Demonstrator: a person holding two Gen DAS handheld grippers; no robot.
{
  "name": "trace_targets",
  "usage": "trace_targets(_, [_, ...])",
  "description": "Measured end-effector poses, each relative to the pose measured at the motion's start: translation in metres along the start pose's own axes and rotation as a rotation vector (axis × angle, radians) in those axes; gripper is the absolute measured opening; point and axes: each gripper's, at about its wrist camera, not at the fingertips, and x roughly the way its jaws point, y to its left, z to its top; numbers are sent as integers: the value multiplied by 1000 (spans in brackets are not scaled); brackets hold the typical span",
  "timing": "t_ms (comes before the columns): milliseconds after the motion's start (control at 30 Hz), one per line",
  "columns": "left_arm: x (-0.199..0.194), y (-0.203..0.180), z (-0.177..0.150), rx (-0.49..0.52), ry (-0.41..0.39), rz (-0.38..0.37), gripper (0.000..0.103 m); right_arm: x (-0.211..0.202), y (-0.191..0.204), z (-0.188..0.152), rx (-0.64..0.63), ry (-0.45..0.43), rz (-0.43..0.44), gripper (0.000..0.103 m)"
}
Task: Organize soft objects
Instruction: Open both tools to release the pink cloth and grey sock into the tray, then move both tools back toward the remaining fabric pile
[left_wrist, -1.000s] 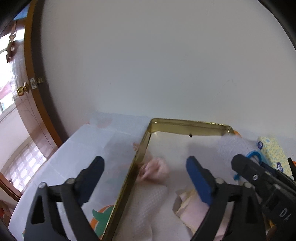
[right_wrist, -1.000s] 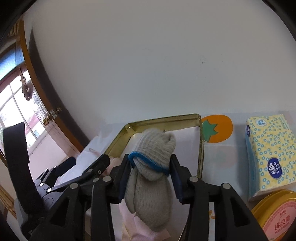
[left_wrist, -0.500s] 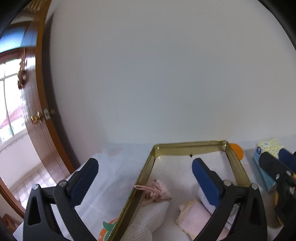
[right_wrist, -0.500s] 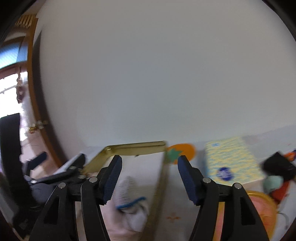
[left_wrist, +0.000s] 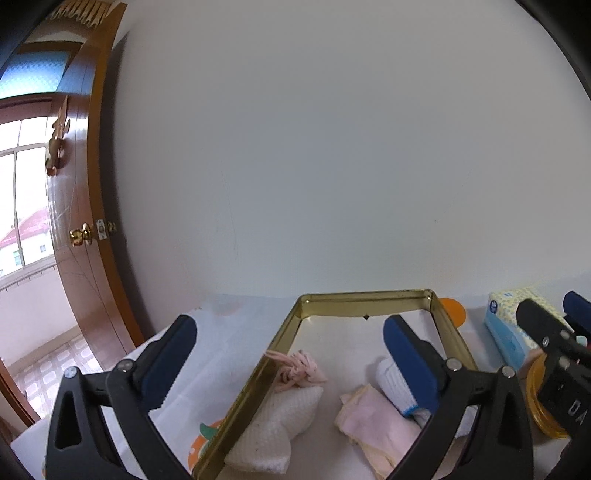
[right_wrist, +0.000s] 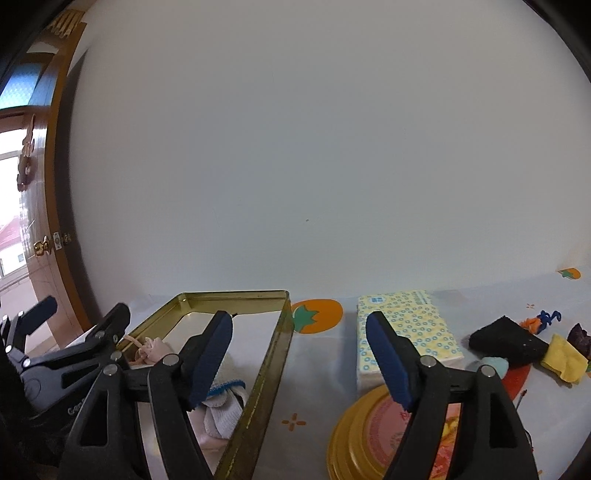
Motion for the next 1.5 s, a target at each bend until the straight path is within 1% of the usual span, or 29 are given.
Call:
trace_targets(133, [-1, -1, -4, 3, 17, -22, 103, -7, -6, -2, 14, 10, -1, 77])
trace_targets(367, [-16, -15, -11, 35, 15, -69, 103, -17, -13, -5, 11, 28, -5, 77])
trace_targets(500, [-27, -22, -12, 54, -1, -71, 103, -23, -17, -5, 15, 30, -10, 77])
trace_targets(733, [-38, -26, -14, 46, 2, -96, 103, -35, -27, -7, -13, 31, -27, 77])
trace_targets(900, [-46, -25, -16, 23, 3, -101, 103, -47, -45, -8, -41, 34, -55, 77])
trace_targets(1033, [-47, -23, -18, -8, 31, -99, 103, -56, -66, -8, -27, 43, -63, 77])
trace_targets(1167, [-51, -24, -20, -24, 36, -91, 103, -62, -83, -7, -15, 52, -66, 77])
trace_targets(1400, [-63, -41, -22, -8, 33, -137, 103, -69, -107, -6, -31, 61, -78, 77])
trace_targets(1500, [-67, -50, -22, -26, 44, -175, 103, -74, -119, -5, -46, 59, -89, 77])
